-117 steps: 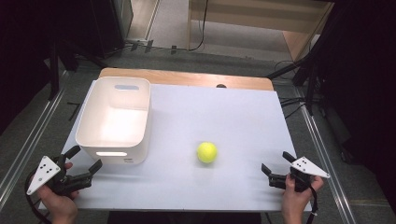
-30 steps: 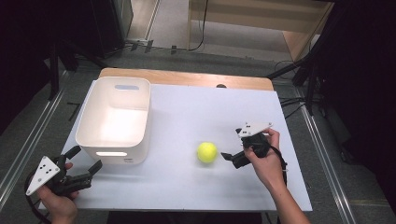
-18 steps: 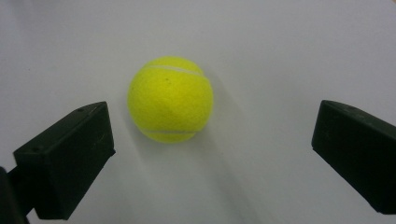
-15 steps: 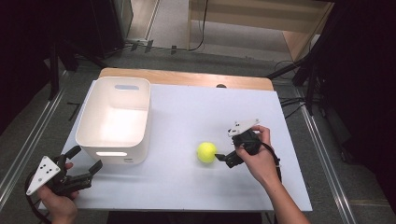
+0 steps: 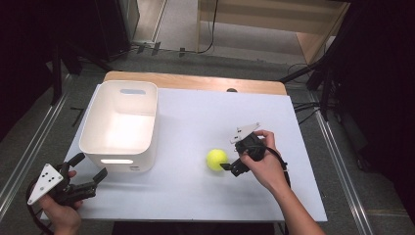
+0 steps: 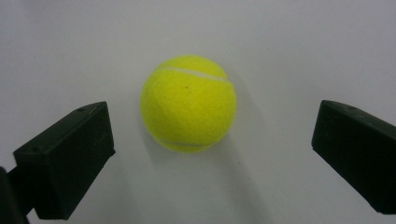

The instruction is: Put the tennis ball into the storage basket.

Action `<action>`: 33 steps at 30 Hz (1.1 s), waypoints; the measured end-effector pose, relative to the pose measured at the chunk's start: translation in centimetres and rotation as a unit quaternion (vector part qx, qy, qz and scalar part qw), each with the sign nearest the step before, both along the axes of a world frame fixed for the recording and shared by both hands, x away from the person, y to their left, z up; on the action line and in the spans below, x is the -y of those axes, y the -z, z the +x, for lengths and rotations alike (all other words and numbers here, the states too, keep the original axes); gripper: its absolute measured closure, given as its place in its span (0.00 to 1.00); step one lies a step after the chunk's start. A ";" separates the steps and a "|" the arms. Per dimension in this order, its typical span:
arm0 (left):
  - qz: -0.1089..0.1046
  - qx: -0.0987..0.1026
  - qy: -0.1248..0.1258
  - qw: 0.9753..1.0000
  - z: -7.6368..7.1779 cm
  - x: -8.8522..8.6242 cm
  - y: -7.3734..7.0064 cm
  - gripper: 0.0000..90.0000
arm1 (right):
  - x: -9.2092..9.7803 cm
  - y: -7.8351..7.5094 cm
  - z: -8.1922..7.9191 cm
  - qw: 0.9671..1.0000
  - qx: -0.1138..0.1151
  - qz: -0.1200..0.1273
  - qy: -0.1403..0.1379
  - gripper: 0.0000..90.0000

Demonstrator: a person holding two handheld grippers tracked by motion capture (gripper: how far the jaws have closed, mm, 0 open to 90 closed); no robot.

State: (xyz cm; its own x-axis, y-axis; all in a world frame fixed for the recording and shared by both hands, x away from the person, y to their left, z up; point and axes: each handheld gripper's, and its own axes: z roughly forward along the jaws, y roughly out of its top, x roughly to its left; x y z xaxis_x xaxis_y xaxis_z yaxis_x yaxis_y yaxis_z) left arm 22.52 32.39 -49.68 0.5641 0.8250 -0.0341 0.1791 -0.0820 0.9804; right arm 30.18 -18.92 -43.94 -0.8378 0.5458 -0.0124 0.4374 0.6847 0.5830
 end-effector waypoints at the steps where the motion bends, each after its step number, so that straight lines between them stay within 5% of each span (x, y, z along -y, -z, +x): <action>1: 0.000 0.000 0.000 1.000 0.0 0.0 0.0 0.08 | -0.1 0.0 0.0 1.000 -0.001 0.000 -0.003 0.00; 25: 0.000 0.000 0.001 1.000 0.0 0.0 0.0 0.08 | -2.9 1.3 1.5 0.997 -0.055 -0.050 -0.035 0.00; 27: 0.000 0.000 0.001 1.000 0.0 0.0 0.0 0.08 | -3.1 1.3 1.6 0.996 -0.056 -0.055 -0.033 0.07; 33: 0.000 0.000 0.001 1.000 0.0 0.0 0.0 0.08 | -3.6 1.6 1.9 0.995 -0.063 -0.060 -0.044 0.07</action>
